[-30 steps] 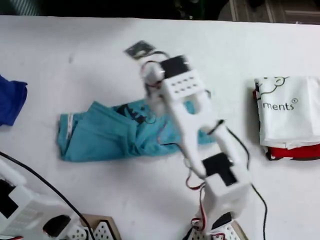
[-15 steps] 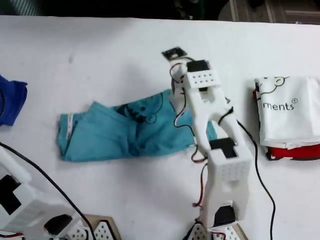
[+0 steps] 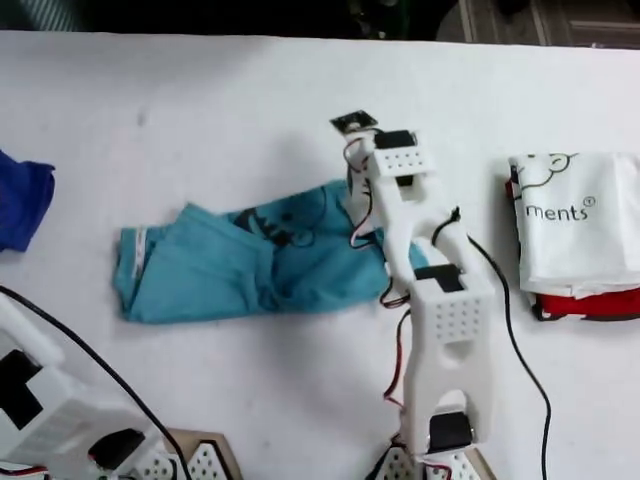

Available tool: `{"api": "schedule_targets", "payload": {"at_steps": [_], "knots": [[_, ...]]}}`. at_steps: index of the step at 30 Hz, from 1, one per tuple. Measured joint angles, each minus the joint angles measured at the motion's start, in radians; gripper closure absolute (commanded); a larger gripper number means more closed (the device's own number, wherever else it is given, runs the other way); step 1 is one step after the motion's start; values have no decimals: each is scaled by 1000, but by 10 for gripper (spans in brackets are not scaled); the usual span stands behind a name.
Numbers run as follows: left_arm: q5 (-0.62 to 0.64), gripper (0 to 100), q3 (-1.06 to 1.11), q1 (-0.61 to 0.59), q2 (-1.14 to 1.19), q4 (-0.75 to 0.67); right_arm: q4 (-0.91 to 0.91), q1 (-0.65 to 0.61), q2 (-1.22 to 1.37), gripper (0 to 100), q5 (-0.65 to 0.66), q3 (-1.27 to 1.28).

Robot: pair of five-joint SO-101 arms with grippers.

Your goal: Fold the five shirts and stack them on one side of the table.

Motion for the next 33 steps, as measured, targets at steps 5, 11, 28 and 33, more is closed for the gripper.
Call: {"api": "schedule_targets", "payload": {"at_steps": [5,11,28,33], "knots": [[0,973,0,0,0,9,121,51,6,979,31,-55],[0,974,0,0,0,9,173,224,20,980,261,-155],[0,976,0,-2,-87,9,284,57,-275,980,399,-103],[0,975,0,0,-170,9,288,-163,-454,980,327,25]]}}
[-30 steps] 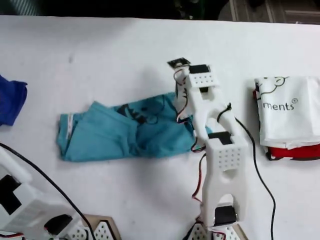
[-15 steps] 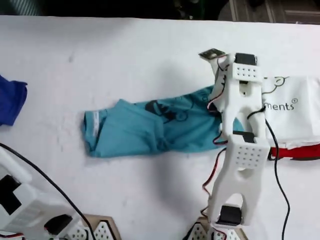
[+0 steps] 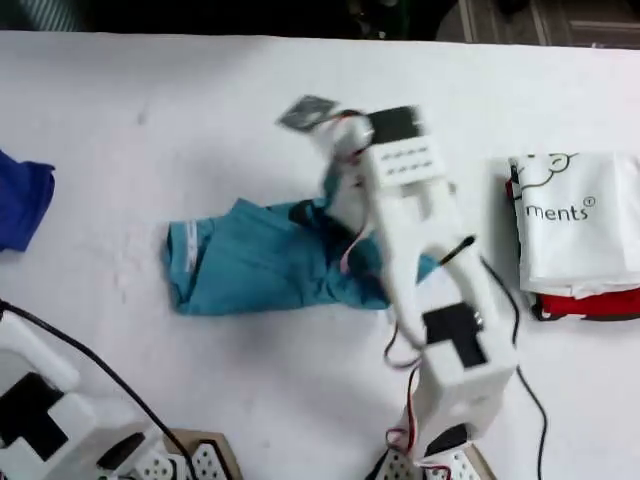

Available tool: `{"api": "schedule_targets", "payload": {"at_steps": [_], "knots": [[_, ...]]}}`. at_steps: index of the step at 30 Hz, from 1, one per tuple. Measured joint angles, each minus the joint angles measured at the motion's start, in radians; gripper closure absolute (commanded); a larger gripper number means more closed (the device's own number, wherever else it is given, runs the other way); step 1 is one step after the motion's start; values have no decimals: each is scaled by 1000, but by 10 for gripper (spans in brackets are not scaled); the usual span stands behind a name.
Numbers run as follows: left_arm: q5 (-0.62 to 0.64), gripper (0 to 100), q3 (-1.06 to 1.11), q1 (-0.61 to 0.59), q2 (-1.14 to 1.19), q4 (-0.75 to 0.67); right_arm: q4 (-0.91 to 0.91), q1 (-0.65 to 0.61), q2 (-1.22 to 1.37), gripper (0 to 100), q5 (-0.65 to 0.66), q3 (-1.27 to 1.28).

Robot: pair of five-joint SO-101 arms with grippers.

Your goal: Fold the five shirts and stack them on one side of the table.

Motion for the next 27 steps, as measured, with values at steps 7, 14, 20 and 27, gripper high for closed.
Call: {"api": "schedule_targets", "payload": {"at_steps": [7,14,20,27], "knots": [[0,975,0,0,-11,0,-21,-270,-2,980,-138,-74],[0,974,0,-2,-11,0,-69,-391,204,980,-209,-264],[0,974,0,-25,-11,0,-71,-465,399,980,-213,-482],[0,974,0,-29,-11,0,-49,-499,563,766,-213,-695]]}}
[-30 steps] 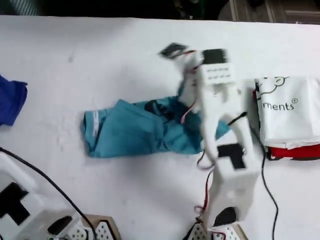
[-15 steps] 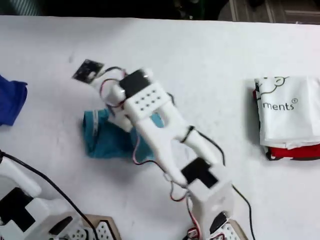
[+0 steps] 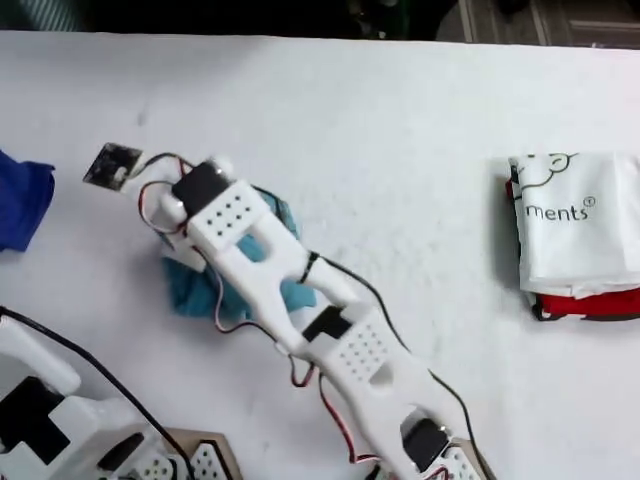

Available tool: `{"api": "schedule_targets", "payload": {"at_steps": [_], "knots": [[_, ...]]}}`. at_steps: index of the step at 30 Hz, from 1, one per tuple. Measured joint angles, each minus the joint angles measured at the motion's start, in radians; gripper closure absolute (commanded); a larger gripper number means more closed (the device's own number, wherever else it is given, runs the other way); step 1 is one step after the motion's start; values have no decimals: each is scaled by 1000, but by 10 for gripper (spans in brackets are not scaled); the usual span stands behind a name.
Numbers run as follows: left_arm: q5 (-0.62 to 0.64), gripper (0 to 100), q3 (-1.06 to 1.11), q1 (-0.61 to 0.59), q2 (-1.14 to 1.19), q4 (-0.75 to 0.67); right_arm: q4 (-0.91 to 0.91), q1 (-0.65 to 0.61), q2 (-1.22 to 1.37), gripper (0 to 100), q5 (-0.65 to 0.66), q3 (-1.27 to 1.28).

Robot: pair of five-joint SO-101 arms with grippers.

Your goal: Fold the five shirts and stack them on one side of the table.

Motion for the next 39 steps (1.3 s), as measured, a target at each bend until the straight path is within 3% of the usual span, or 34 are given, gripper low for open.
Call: {"api": "schedule_targets", "payload": {"at_steps": [2,4,7,12,14,22,28,33,39], "knots": [[0,974,0,0,0,0,34,-3,15,670,-9,-37],[0,974,0,0,0,0,44,-2,17,649,-46,-57],[0,973,0,0,0,0,49,3,-2,714,-72,-61],[0,973,0,0,0,0,52,48,-103,995,-75,-21],[0,973,0,0,0,0,52,84,-157,950,-75,52],[0,973,0,0,0,0,51,226,-298,981,-23,496],[0,973,0,0,0,0,38,71,-298,981,8,618],[0,973,0,0,0,0,-15,-146,-219,981,9,479],[0,973,0,0,0,0,38,-104,-135,981,9,117]]}}
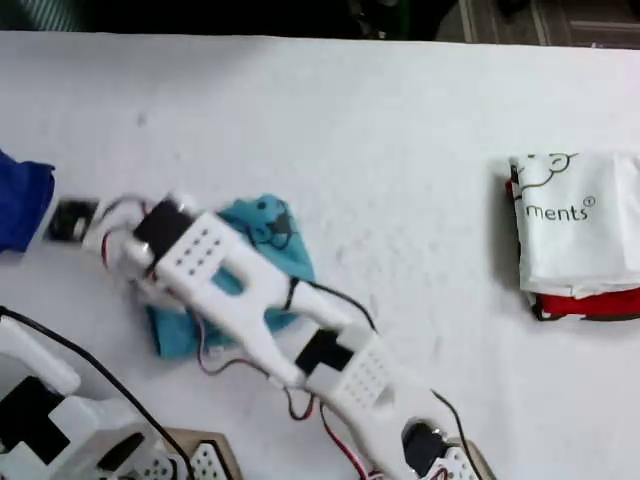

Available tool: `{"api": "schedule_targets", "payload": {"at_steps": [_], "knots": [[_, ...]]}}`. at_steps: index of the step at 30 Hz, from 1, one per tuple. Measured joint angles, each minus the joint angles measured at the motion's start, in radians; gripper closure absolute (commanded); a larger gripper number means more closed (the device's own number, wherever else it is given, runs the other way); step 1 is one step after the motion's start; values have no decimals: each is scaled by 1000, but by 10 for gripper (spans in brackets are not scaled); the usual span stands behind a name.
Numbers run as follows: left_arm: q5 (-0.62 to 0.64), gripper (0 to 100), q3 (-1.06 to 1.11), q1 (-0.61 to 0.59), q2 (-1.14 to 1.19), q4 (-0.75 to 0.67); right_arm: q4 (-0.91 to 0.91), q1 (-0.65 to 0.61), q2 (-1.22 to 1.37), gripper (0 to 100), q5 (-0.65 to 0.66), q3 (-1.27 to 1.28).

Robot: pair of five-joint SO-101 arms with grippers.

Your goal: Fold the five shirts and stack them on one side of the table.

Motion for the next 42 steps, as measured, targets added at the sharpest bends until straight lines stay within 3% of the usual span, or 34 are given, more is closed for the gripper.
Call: {"api": "schedule_targets", "payload": {"at_steps": [7,11,17,24,28,32,42], "knots": [[0,973,0,0,0,0,8,258,51,981,8,-106],[0,973,0,0,0,0,8,315,101,981,8,-109],[0,973,0,0,0,0,-46,226,192,981,8,-109],[0,973,0,0,0,0,-333,44,278,981,8,-137],[0,973,0,0,0,0,-440,25,279,981,8,-241],[0,973,0,0,0,0,-387,46,279,981,8,-333],[0,973,0,0,0,0,-9,203,278,981,8,-466]]}}
